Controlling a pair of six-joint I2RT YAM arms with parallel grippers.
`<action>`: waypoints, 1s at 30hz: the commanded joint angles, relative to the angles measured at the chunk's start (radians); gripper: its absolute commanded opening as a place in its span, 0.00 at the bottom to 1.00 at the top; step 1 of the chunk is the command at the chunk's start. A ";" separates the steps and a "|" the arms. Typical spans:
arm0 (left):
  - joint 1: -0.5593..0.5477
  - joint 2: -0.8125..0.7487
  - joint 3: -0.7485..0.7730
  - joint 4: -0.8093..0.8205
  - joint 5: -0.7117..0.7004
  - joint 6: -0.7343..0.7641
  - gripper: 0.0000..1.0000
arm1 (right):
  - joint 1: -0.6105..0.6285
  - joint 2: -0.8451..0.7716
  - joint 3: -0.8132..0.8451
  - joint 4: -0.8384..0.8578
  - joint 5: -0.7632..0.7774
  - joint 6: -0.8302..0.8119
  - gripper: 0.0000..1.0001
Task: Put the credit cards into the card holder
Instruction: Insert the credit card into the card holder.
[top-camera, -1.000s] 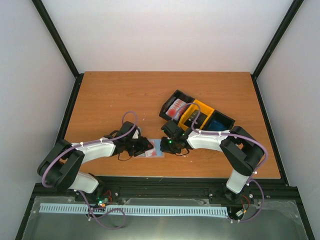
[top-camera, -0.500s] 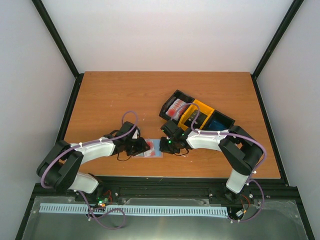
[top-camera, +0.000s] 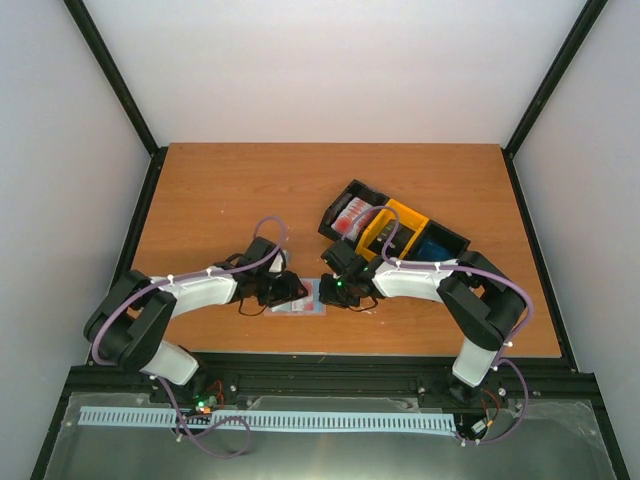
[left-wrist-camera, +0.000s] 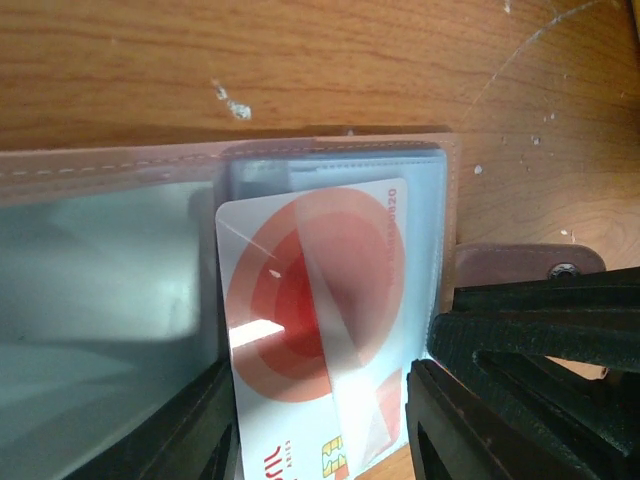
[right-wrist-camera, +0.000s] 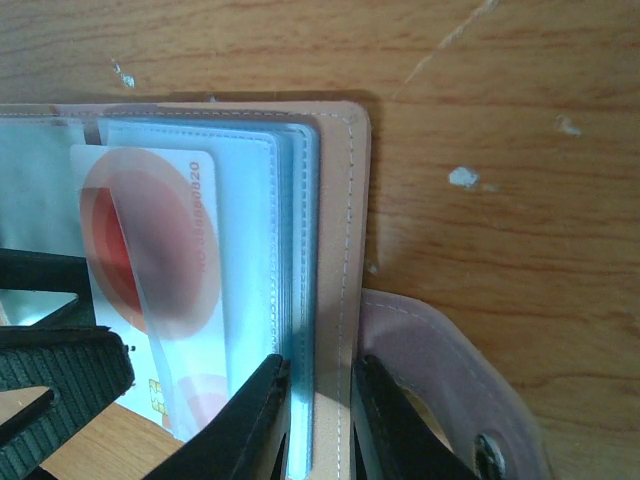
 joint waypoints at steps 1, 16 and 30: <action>-0.017 0.029 0.024 0.003 0.030 0.046 0.47 | 0.013 0.050 -0.015 -0.040 -0.004 -0.007 0.19; -0.041 0.063 0.015 0.109 0.112 0.039 0.45 | 0.014 0.040 -0.020 -0.018 -0.020 -0.009 0.19; -0.043 -0.043 0.081 -0.184 -0.055 0.019 0.62 | 0.014 -0.092 0.013 -0.117 0.078 -0.044 0.28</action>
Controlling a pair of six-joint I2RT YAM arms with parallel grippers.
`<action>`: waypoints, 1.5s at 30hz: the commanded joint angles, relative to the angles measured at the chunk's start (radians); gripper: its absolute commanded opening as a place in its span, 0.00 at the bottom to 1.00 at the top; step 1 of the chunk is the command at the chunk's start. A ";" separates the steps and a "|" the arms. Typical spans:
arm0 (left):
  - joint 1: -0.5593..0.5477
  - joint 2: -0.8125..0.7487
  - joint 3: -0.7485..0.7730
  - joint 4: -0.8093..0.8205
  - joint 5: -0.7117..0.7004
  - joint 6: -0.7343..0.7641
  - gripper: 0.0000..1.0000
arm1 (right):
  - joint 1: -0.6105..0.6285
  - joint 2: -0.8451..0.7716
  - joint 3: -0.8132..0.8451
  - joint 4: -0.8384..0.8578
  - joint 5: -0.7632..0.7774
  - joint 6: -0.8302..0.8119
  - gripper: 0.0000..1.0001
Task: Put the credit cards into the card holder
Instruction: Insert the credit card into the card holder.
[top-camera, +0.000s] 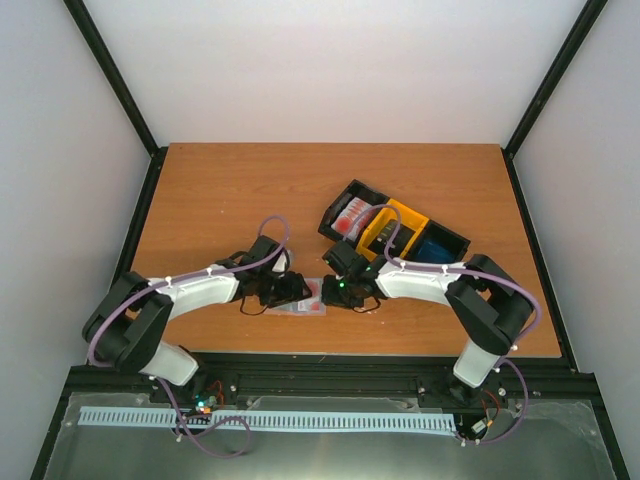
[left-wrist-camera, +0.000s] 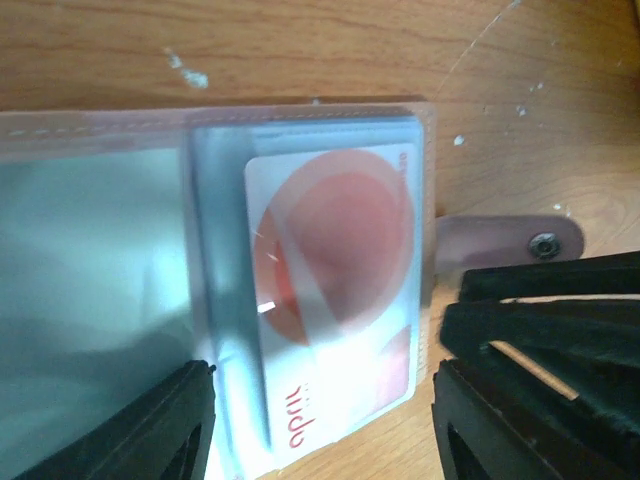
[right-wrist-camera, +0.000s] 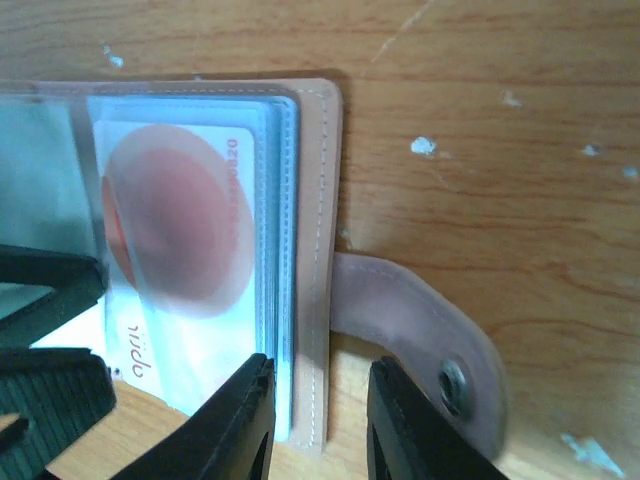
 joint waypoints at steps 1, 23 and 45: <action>-0.011 -0.061 0.034 -0.145 -0.068 -0.005 0.64 | 0.008 -0.068 0.015 -0.062 0.045 -0.032 0.29; -0.011 -0.069 -0.007 -0.063 -0.052 0.018 0.26 | 0.008 0.060 0.095 -0.017 -0.053 -0.106 0.20; -0.011 0.056 -0.029 -0.079 -0.098 0.080 0.04 | 0.008 0.024 0.096 -0.030 -0.014 -0.090 0.28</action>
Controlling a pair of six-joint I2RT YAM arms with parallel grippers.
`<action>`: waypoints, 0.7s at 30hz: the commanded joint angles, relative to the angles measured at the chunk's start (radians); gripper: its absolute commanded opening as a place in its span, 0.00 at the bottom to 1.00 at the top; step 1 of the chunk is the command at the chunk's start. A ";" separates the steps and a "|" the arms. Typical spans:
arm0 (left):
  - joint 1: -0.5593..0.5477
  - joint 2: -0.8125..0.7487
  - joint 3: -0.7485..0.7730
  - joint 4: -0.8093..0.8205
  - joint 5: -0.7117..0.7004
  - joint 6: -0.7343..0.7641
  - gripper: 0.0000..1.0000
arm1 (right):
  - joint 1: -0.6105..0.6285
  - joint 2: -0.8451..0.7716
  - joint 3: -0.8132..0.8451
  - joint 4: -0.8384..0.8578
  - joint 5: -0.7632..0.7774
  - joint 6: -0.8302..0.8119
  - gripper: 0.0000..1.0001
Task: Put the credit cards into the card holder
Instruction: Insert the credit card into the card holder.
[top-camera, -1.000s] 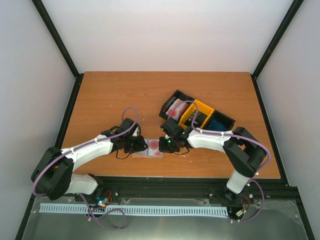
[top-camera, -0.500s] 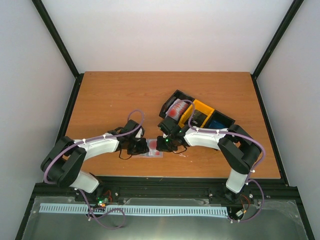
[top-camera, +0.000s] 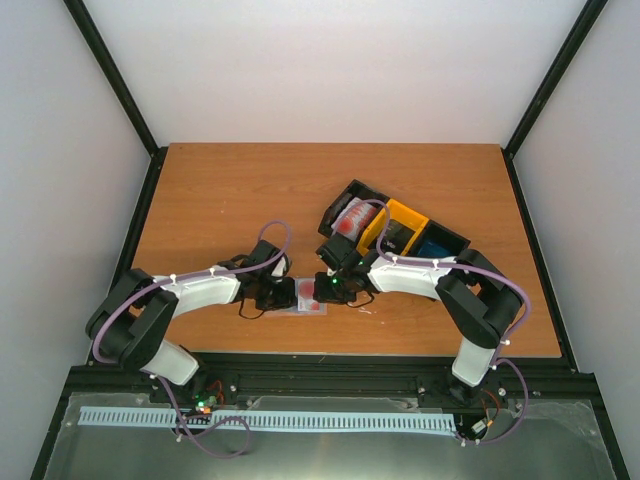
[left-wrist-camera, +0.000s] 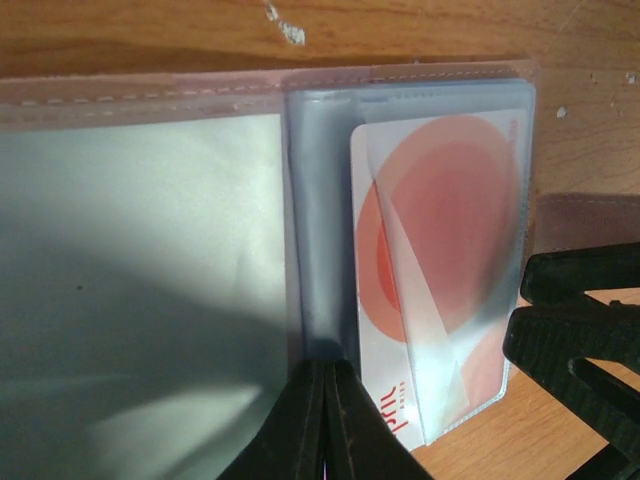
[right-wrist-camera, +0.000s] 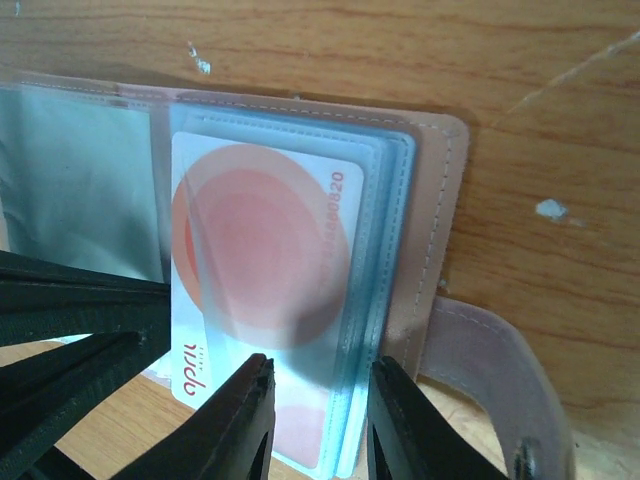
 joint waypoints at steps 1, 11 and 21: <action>-0.010 0.043 -0.008 -0.027 -0.033 0.027 0.04 | 0.008 -0.028 0.016 -0.014 0.045 0.007 0.28; -0.010 -0.050 0.027 -0.049 -0.034 0.029 0.02 | 0.008 -0.016 0.019 -0.009 0.036 0.009 0.26; -0.012 -0.080 -0.023 0.063 0.065 0.043 0.04 | 0.008 -0.018 0.020 -0.006 0.033 0.010 0.26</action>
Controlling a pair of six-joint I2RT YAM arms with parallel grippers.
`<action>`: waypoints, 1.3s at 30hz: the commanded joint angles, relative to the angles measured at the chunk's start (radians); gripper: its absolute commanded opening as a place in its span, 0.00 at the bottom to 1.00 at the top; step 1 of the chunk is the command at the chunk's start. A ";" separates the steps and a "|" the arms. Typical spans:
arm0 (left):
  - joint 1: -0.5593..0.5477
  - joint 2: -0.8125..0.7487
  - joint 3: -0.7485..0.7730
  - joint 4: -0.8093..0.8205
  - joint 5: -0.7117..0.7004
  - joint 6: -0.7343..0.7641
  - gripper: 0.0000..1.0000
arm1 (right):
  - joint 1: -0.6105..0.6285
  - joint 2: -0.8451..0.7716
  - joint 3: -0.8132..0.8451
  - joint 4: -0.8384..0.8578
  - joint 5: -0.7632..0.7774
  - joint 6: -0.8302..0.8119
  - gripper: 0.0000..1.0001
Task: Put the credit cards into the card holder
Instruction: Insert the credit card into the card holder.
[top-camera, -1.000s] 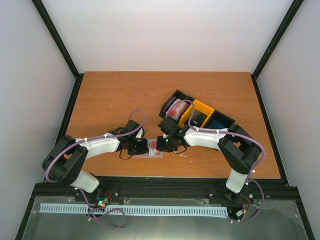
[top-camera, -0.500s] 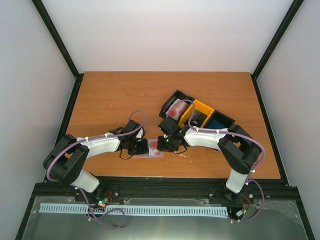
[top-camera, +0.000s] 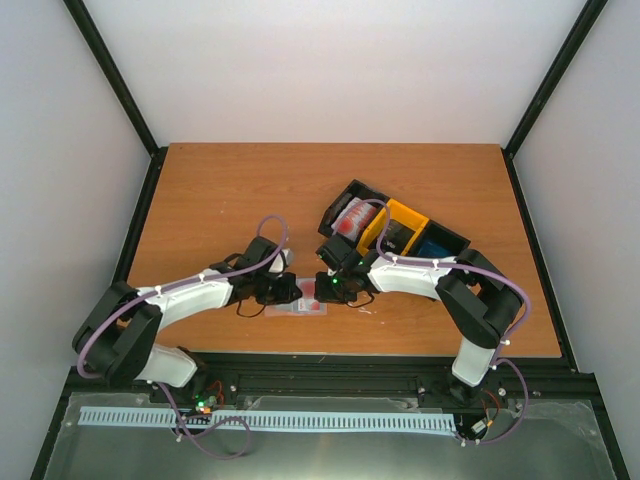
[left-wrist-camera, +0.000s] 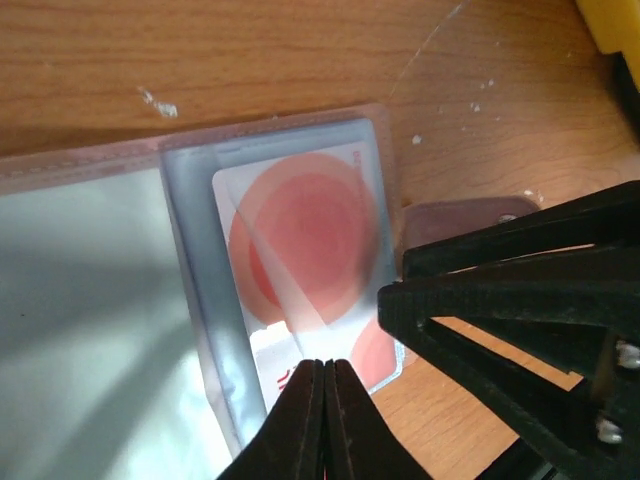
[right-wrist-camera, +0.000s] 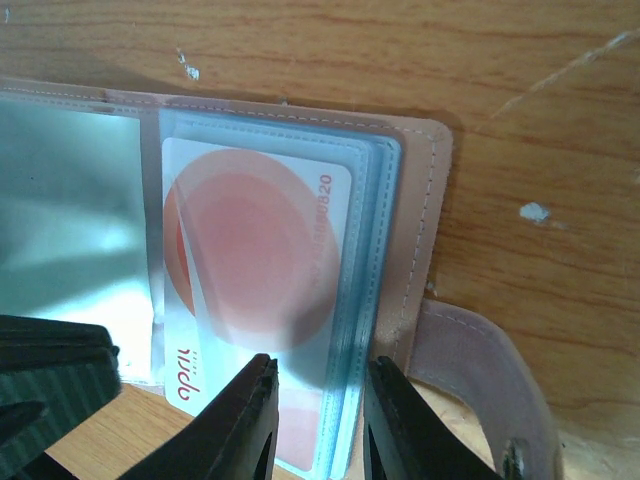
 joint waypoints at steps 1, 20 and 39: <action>-0.010 0.040 -0.023 0.035 0.030 0.010 0.05 | 0.008 -0.020 0.019 0.001 0.010 0.007 0.26; -0.009 0.135 -0.043 -0.004 -0.060 0.008 0.04 | 0.007 -0.023 0.017 0.024 -0.034 -0.007 0.26; -0.009 0.079 -0.001 -0.058 -0.094 -0.001 0.04 | 0.008 -0.032 -0.002 0.140 -0.170 -0.009 0.26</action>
